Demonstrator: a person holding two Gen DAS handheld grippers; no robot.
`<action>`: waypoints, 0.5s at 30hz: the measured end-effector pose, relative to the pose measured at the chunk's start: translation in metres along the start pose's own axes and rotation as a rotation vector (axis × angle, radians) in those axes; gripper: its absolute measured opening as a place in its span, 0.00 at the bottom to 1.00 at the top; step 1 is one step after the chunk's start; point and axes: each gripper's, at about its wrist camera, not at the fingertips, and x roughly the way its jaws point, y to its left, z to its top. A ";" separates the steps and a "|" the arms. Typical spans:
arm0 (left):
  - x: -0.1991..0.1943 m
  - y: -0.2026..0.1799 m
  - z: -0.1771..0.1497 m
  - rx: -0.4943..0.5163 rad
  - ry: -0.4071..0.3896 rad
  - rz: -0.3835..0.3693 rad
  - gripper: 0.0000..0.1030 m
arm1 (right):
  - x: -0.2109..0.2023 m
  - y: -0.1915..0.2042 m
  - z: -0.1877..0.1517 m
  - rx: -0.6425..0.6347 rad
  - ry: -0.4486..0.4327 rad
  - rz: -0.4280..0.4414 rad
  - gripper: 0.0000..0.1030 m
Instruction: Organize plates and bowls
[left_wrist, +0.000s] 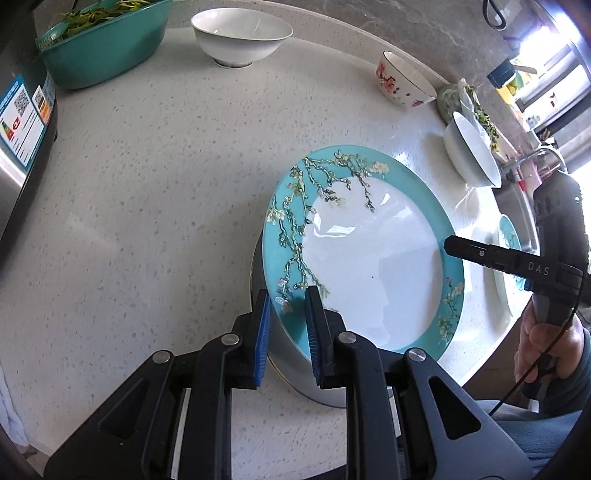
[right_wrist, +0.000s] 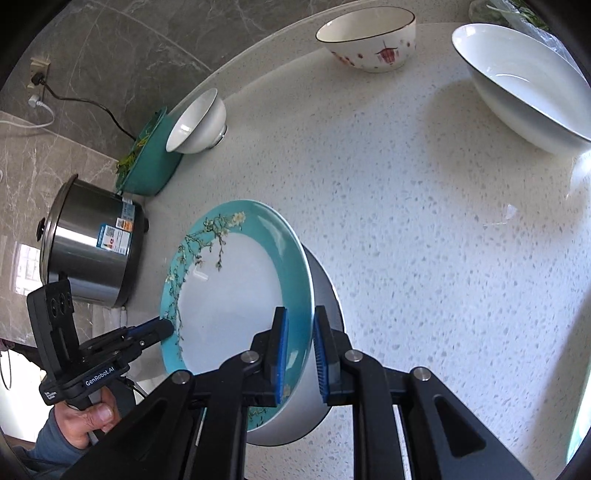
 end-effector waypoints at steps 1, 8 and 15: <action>0.000 0.000 -0.001 0.003 0.002 0.000 0.16 | 0.000 0.001 -0.001 -0.008 -0.002 -0.007 0.17; 0.005 -0.007 -0.009 0.035 0.021 0.011 0.16 | 0.002 0.003 -0.015 -0.063 -0.006 -0.074 0.18; 0.005 -0.006 -0.014 0.059 0.017 0.024 0.16 | 0.006 0.009 -0.024 -0.110 -0.023 -0.120 0.18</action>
